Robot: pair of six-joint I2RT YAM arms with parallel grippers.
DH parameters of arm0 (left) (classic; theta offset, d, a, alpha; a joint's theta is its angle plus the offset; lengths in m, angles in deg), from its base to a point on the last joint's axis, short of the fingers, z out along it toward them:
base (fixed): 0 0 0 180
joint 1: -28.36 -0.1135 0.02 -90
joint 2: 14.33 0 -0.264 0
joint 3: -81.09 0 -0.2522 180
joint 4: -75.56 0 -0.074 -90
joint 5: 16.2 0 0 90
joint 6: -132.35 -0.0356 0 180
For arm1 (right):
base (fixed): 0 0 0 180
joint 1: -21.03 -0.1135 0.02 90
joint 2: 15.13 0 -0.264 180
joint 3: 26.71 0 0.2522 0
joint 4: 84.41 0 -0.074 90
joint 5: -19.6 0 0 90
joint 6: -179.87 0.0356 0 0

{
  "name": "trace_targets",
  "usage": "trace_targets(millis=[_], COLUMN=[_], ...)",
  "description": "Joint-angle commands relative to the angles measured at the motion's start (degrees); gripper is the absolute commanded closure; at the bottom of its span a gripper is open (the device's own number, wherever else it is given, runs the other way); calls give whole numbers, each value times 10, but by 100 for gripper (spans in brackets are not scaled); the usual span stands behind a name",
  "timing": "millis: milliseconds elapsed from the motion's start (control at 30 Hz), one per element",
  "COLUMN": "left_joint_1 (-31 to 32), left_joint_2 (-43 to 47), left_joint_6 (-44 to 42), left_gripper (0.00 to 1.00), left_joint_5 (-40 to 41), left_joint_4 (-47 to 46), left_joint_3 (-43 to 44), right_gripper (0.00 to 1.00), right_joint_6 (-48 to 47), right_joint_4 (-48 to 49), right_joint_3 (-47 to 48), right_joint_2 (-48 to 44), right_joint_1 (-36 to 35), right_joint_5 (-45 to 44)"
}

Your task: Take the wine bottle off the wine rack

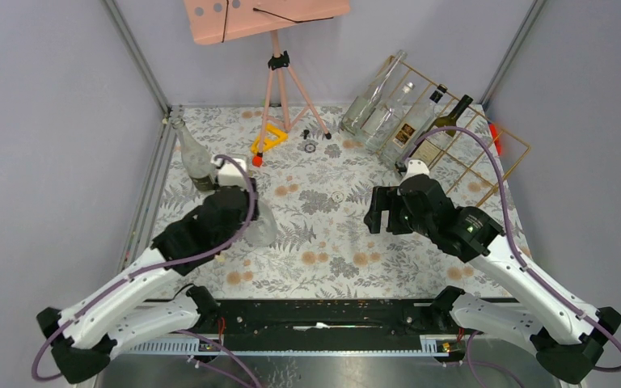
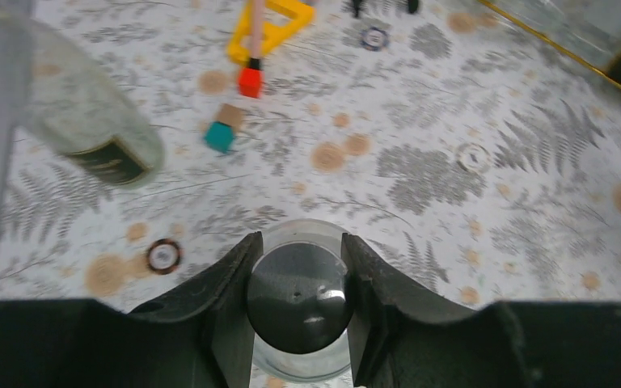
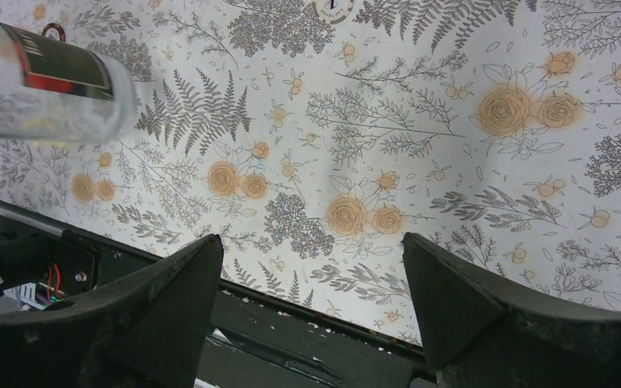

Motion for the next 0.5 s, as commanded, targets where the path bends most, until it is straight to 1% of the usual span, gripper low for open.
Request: trace_targets(millis=[0, 67, 200, 467], left_joint_1=[-69, -122, -236, -432], left_joint_2=[52, 60, 62, 15], left_joint_6=[-34, -44, -51, -39], left_gripper=[100, 100, 100, 100], left_joint_5=[23, 9, -52, -112], left_joint_4=[-29, -22, -20, -23], left_joint_3=[49, 54, 66, 106], right_gripper=[11, 12, 12, 12], right_joint_6=[-1, 0, -1, -11], right_joint_4=[28, 31, 32, 32], right_joint_3=[-5, -7, -11, -16], right_joint_2=[7, 10, 12, 14], right_joint_1=[3, 3, 3, 3], right_joint_5=[14, 17, 17, 13])
